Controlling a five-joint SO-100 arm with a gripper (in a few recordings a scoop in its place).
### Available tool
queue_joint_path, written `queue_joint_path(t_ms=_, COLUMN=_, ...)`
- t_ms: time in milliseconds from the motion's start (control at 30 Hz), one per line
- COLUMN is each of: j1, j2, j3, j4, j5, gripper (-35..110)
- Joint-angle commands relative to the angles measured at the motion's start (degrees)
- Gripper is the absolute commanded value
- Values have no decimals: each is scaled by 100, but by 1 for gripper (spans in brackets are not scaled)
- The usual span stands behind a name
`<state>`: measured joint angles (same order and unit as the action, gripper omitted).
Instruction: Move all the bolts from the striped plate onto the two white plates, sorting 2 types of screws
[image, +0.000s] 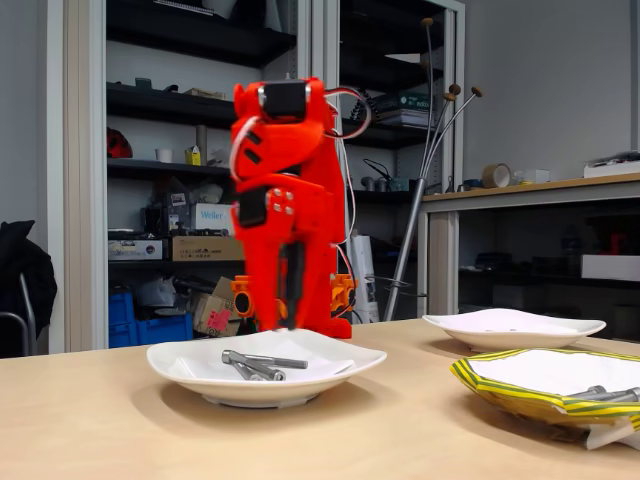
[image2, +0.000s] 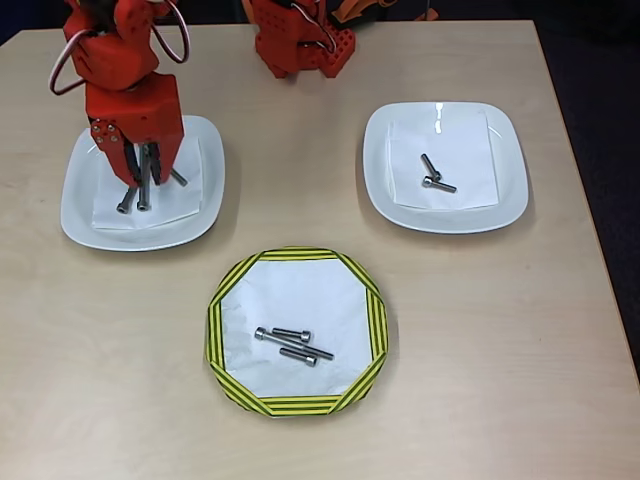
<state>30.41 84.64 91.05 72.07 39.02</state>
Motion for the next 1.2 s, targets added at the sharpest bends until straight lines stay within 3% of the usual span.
queue_joint_path(t_ms=0, j1=-580, j2=-141, j3=-589, j4=-88, j5=554, gripper=4)
queue_joint_path(t_ms=233, j1=-1608, j2=-879, j3=-1652, j4=-114, j5=853, gripper=4)
queue_joint_path(t_ms=833, j1=-2514, j2=-1389, j3=-2830, j4=-264, j5=229, gripper=5)
queue_joint_path(t_ms=1167, j1=-3059, j2=-2593, j3=-4140, j4=-149, j5=563, gripper=4)
